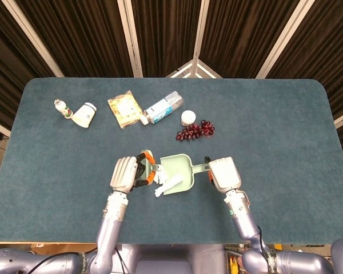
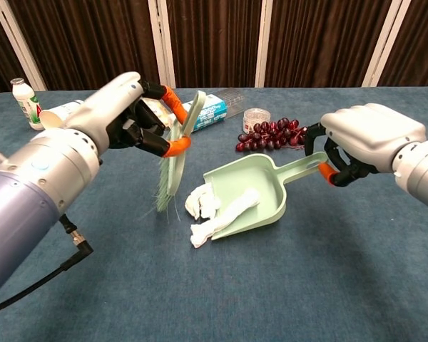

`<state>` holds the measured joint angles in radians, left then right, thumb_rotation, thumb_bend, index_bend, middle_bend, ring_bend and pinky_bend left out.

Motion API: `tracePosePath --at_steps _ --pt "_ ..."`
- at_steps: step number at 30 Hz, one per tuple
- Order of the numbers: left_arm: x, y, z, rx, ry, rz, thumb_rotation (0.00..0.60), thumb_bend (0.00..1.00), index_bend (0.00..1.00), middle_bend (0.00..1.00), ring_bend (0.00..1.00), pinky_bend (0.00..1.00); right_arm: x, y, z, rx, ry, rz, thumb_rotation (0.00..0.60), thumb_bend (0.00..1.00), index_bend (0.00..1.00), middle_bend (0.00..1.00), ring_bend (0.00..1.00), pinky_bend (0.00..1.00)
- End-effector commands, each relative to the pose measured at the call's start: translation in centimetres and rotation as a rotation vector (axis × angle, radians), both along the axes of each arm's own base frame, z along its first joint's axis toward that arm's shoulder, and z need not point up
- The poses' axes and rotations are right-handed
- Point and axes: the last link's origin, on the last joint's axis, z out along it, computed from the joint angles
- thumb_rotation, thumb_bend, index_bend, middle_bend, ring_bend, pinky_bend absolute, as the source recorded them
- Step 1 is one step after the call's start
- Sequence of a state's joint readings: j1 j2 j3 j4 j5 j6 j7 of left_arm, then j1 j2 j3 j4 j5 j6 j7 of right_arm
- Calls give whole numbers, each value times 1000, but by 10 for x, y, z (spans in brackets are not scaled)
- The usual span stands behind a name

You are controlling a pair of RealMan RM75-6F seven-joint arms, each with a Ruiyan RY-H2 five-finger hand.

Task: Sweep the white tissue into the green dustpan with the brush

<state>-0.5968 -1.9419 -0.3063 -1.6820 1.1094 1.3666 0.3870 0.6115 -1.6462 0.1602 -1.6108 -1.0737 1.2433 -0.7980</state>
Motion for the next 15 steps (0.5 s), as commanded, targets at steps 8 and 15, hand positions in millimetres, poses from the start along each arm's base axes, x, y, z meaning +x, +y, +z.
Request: tracePosePath --at_steps 8,15 --pt "-3 -22 -6 -75 0 0 600 673 803 1000 1000 1000 1 3 -4 10 4 -1 600 542 662 747 742 813" --pt "-5 -30 -17 -95 11 23 600 673 803 1000 1000 1000 -1 4 -6 14 4 -5 600 542 662 747 742 813"
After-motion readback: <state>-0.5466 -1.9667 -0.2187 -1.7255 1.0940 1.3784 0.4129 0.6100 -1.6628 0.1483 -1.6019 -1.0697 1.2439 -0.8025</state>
